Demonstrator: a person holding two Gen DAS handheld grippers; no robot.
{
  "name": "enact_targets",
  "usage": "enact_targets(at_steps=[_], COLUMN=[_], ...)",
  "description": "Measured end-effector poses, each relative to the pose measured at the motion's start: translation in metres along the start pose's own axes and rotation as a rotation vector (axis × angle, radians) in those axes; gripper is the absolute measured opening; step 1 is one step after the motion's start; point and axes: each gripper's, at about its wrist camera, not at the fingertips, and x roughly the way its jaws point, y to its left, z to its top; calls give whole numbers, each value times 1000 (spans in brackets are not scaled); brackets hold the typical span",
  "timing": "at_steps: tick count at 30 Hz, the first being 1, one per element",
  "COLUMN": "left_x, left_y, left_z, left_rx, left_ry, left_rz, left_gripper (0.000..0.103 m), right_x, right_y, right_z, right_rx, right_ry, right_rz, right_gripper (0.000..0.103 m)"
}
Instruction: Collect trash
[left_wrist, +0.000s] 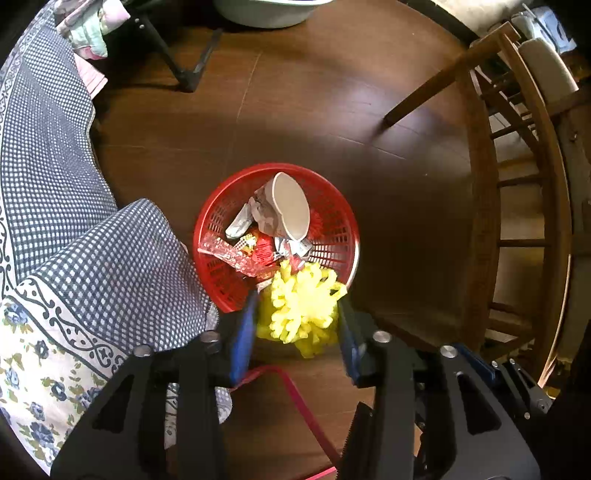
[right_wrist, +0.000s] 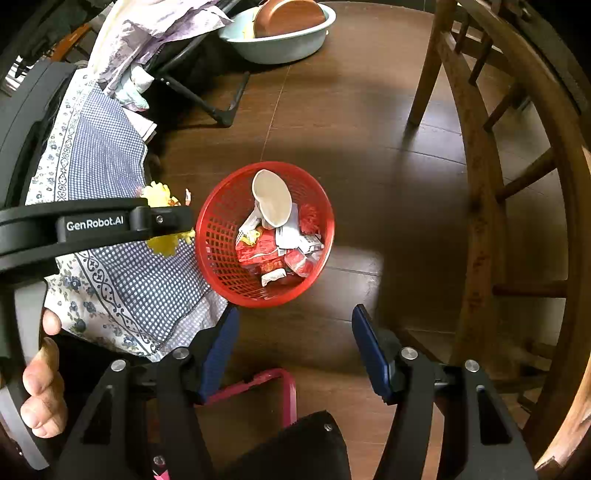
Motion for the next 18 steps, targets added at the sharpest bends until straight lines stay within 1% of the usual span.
enact_targets(at_steps=[1,2,3,5,7,8,9,11,12,14,15,16,17,18], left_x=[-1,-2,-4,-6,-8,-9,-11,-21,-29,-47,-60,-68,-75,-86], left_y=[-1,-1,-3,-5,-5,-5,-6,-7,-9,-15,-19,-21,-23,-24], left_z=[0,-1,-1,-1,-2,-3,-4,-8,-12,-21,-28,-31,-35,-41], left_rx=[3,8,13,23,29,27,21,13,13,29,43,47,48,46], left_ry=[-7,-17,-23,-32,-39,-39,-43,-73,-96,-151,-193,-217,-240,-276], left_rz=[11,21,22,38,56,67,84,110,122,143,156,161,165,167], left_gripper=[54,62,69,79,81,82,82,82,82,82,83,85,89,91], right_x=[0,0,-1,-4,-8,-10,-13,-17,-21,-24,-25,-26,-27,-29], right_y=[0,1,0,0,2,2,4,7,11,15,16,16,16,18], right_z=[1,1,1,1,2,2,2,1,-1,-4,-5,-5,-6,-7], right_rx=[-2,-4,-4,-5,-9,-11,-20,-39,-61,-83,-88,-92,-95,-96], right_ry=[1,1,-1,-8,-17,-21,-27,-36,-45,-49,-48,-47,-48,-53], right_rz=[1,1,1,-1,-7,-13,-28,-41,-61,-84,-87,-88,-89,-92], right_gripper=[63,63,66,72,76,80,87,95,97,97,97,97,97,97])
